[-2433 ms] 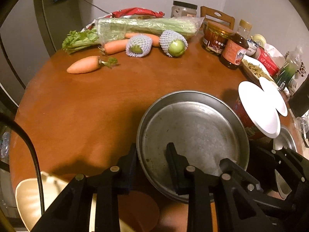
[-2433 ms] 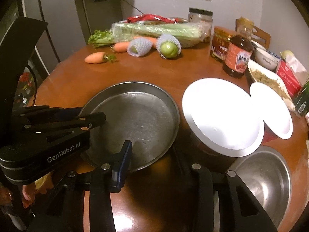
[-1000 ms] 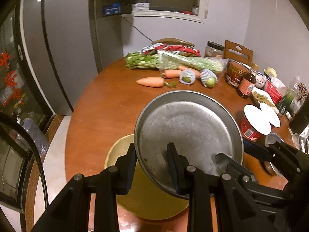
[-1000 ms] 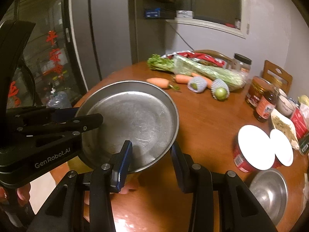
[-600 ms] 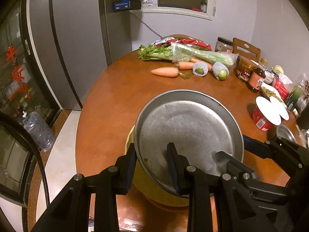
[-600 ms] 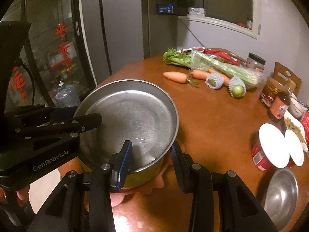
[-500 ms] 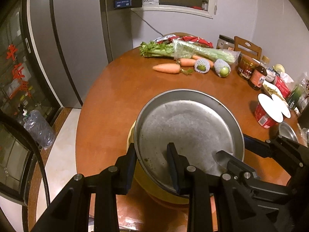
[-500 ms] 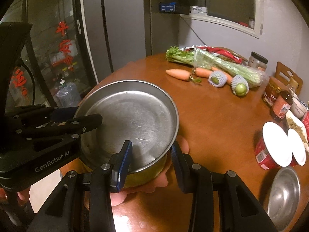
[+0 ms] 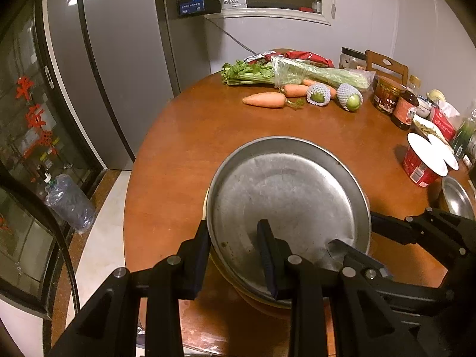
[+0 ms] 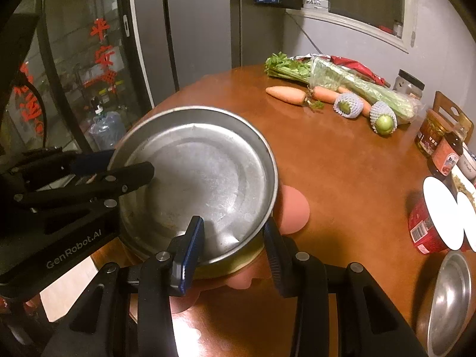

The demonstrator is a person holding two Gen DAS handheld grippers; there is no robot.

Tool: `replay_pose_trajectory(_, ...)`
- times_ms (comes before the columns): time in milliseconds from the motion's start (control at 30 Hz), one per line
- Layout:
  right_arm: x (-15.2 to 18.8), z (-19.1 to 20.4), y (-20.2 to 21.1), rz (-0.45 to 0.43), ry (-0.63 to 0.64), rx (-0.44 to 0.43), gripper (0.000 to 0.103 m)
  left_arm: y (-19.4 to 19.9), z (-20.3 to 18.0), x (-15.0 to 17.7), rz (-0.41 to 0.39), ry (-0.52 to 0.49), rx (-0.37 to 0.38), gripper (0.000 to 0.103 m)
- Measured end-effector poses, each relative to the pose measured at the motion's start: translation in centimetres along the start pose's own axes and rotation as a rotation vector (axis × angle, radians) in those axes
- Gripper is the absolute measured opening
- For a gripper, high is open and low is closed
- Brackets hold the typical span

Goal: Organize plates and bowls

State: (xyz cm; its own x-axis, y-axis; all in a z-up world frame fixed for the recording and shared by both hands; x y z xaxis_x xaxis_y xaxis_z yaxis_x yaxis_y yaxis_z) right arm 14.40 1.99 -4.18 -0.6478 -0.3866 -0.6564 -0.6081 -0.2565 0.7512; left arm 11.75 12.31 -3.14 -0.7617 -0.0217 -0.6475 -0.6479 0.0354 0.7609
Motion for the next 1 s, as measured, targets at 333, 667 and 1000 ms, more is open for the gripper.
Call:
replay_pose_trajectory(333, 0.6, 0.3, -1.1, 0.023, 0.027, 0.005, 0.043, 0.0, 0.1, 0.2, -0.003, -0.013, -0.001, 0.031)
replay_pose_trajectory(667, 0.7, 0.0, -1.0, 0.017, 0.026, -0.002, 0.043, 0.0, 0.2, 0.3, -0.008, -0.016, 0.008, 0.033)
replay_pose_trajectory(1000, 0.7, -0.2, -0.7, 0.009, 0.01, -0.001, 0.043, -0.1, 0.2, 0.5, -0.011, -0.028, 0.016, 0.036)
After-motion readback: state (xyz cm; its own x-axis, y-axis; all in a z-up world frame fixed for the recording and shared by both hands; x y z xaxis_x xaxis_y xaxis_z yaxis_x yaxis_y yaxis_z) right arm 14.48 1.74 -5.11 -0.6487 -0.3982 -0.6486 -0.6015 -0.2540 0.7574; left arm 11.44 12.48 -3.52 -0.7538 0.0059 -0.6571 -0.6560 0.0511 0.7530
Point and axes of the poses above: each gripper's, at about its wrist camera, not at the fingertips, and y roughly against the way its jaws point, z to its left, x to its underside, the point moved 4 cm from there along -y, roughly the way its jaws point, and after that the axes turned 8 degrees about x, right-handed, at the moved point
